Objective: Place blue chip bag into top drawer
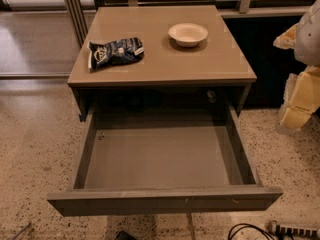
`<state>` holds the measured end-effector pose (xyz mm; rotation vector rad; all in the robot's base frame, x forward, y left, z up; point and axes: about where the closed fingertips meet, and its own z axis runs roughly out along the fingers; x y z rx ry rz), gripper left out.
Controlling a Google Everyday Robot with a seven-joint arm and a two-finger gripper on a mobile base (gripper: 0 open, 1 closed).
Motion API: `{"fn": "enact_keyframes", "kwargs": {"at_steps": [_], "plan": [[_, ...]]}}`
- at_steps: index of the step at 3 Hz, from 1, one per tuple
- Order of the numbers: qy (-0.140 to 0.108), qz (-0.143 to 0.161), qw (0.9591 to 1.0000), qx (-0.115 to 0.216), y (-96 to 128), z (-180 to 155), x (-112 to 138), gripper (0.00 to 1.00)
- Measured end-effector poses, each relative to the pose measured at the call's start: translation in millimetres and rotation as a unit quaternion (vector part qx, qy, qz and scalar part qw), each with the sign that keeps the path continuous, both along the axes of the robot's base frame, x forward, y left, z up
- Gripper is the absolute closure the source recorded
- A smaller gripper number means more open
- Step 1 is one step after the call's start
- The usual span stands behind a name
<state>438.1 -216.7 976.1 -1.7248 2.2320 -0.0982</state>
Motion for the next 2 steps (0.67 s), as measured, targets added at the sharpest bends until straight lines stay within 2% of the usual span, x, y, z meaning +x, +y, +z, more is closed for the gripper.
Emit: {"fn": "enact_keyframes", "kwargs": {"at_steps": [1, 2], "plan": [[0.0, 0.0, 1.0, 0.0, 0.1, 0.0, 0.1, 0.0], [-0.02, 0.018, 0.9996, 0.003, 11.1, -0.3, 20.1, 0.0]]}}
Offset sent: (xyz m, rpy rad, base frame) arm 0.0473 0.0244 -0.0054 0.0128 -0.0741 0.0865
